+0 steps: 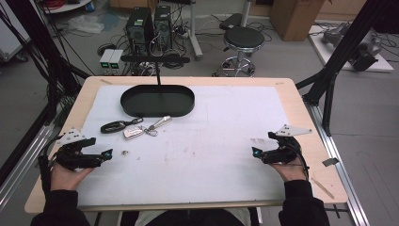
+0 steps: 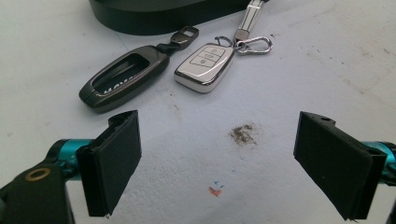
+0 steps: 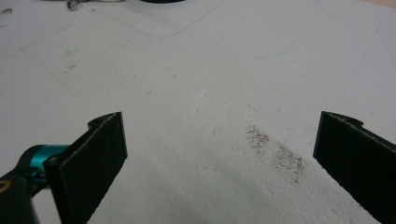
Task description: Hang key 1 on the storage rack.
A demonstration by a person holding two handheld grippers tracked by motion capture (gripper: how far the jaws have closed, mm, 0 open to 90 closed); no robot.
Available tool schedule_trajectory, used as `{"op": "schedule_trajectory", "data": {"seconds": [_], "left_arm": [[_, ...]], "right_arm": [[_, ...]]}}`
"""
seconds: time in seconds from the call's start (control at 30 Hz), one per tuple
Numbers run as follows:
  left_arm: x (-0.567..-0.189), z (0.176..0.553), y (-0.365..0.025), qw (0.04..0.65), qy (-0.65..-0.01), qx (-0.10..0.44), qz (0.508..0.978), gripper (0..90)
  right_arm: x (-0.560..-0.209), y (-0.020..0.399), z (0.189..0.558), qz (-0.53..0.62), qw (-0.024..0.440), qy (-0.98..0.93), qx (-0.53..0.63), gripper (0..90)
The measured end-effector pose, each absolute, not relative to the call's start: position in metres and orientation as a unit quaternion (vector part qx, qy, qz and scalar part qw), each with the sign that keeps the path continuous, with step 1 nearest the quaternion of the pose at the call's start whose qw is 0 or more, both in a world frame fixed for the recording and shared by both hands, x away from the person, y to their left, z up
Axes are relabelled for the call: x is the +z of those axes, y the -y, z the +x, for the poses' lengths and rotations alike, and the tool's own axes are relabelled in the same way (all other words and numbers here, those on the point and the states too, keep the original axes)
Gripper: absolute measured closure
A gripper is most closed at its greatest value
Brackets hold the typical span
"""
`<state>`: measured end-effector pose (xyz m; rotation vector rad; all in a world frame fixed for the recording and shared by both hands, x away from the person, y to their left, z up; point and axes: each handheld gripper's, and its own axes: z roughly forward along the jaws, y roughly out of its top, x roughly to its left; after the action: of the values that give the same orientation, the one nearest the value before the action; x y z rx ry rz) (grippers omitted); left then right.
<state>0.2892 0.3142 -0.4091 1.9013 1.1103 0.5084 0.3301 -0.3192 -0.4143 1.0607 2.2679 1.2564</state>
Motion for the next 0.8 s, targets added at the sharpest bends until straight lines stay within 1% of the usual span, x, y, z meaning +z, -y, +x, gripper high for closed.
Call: {"op": "schedule_trajectory", "data": {"seconds": [0.43,0.8], "left_arm": [[-0.413,0.294,-0.313,0.419,-0.445,0.202,0.765,15.5],[-0.410,0.299,-0.304,0.410,-0.443,0.208,0.770,15.5]], "right_arm": [[-0.417,0.321,0.330,0.381,0.184,-0.797,0.430,1.9],[-0.421,0.319,0.333,0.390,0.182,-0.801,0.416,1.9]]}}
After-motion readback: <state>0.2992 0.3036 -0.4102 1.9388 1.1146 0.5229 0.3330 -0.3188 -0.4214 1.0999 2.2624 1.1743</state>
